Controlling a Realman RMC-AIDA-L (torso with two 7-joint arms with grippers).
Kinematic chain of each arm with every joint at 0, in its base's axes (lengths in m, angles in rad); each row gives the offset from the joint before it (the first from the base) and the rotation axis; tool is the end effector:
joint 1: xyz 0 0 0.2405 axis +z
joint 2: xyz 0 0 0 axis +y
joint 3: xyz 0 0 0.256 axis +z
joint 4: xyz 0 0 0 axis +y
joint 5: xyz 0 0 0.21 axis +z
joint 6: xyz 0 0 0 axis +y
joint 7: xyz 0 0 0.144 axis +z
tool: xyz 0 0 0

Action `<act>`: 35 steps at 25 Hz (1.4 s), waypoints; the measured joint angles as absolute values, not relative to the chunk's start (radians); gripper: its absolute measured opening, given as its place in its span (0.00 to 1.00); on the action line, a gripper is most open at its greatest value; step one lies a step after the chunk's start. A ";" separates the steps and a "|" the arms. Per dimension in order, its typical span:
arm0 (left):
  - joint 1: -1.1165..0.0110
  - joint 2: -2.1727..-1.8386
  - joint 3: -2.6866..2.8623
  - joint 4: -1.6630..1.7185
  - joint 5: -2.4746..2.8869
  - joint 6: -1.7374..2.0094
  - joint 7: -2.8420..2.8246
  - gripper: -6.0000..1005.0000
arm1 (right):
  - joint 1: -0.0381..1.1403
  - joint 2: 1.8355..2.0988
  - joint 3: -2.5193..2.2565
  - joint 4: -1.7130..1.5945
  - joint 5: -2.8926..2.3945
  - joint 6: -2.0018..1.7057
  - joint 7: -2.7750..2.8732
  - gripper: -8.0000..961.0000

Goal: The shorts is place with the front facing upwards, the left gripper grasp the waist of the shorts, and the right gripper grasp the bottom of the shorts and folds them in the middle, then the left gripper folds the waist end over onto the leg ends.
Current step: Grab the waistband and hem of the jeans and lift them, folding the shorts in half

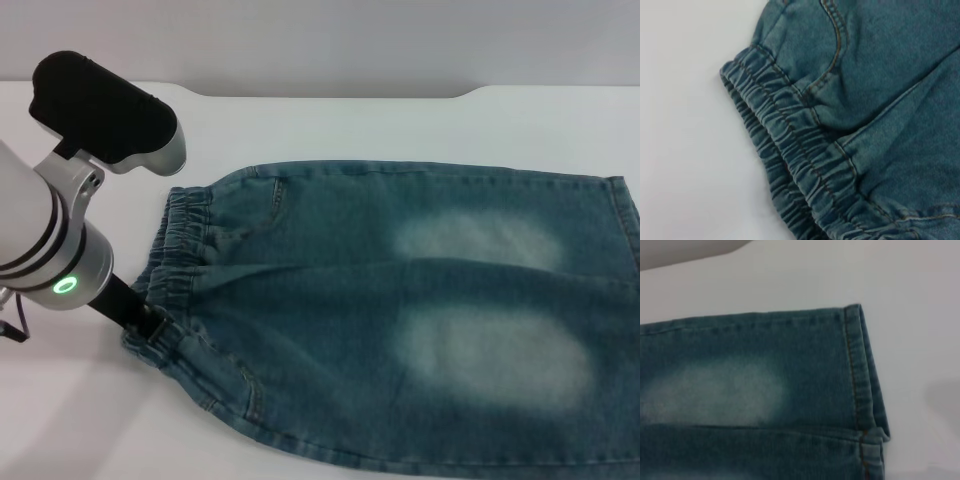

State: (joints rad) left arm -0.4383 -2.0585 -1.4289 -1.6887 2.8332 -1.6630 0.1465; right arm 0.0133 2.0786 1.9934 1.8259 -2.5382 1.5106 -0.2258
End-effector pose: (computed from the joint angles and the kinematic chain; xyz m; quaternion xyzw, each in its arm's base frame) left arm -0.1776 0.3076 0.0033 -0.8481 -0.3708 0.2588 0.2762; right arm 0.2841 0.2575 0.1087 -0.7069 0.6067 -0.0262 0.3627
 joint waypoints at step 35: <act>-0.505 -2.060 -1.422 -1.649 2.835 -1.683 0.160 0.04 | -0.160 2.083 1.883 1.786 -2.425 1.519 -0.172 0.74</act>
State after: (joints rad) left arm -0.5054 -2.0601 -1.4224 -1.6485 2.8348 -1.6828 0.1596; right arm -0.1602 2.0833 1.8831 1.7863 -2.4251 1.5187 -0.1718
